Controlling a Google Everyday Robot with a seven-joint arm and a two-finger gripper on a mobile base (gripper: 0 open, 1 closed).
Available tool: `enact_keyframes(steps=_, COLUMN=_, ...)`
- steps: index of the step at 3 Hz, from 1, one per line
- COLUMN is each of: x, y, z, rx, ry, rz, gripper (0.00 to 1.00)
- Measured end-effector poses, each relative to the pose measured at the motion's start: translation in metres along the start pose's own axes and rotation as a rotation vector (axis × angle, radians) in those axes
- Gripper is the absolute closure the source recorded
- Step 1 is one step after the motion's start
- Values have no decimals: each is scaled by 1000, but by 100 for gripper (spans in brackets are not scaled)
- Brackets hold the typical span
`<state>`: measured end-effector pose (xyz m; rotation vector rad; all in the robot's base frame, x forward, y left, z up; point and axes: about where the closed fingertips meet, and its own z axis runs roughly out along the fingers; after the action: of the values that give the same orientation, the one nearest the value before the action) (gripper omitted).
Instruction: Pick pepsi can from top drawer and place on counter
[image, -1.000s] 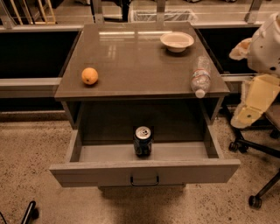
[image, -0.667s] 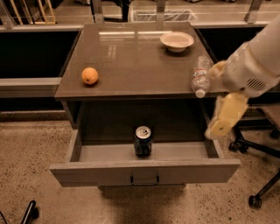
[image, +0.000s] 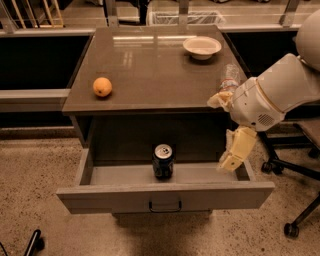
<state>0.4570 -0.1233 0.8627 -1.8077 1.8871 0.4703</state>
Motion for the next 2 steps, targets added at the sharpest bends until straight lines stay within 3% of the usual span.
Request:
enact_keyframes(steps=1, x=-7, y=-4, z=26, rx=-83, ry=29, rz=8, gripper=0)
enact_keyframes(steps=2, x=-25, y=-10, z=67, rx=-122, ry=58, rz=13, gripper=0)
